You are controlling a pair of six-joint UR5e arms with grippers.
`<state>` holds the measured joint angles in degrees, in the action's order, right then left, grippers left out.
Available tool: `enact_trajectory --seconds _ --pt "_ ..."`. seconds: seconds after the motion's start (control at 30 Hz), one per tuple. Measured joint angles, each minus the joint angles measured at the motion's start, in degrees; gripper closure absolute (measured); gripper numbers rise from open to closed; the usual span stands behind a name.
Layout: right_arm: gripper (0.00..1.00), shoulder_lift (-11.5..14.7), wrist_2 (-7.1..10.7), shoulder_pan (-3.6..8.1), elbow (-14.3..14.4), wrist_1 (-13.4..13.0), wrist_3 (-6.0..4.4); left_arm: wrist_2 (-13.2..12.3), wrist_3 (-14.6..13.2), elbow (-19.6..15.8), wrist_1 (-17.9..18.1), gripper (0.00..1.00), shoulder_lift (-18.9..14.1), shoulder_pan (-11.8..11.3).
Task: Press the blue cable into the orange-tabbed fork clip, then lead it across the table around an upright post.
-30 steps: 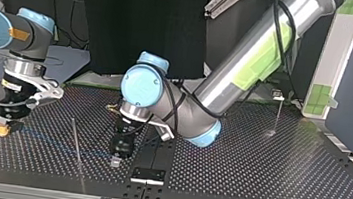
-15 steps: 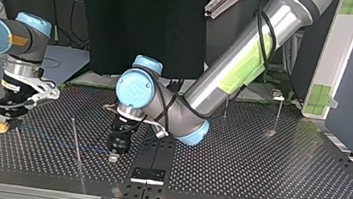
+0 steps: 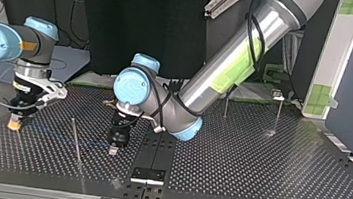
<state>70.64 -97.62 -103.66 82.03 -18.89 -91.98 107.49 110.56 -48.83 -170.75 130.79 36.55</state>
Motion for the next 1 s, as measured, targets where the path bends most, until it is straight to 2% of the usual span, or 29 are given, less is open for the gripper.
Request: enact_trajectory --seconds 0.57,1.0 --pt "1.0 -3.53 0.63 -0.37 0.29 -0.15 -0.15 0.05 0.06 -2.22 0.19 0.99 0.6 0.03" --pt "1.0 -5.64 1.16 -0.77 0.63 -0.28 -0.11 0.04 0.09 -2.39 0.15 0.99 1.74 0.02"
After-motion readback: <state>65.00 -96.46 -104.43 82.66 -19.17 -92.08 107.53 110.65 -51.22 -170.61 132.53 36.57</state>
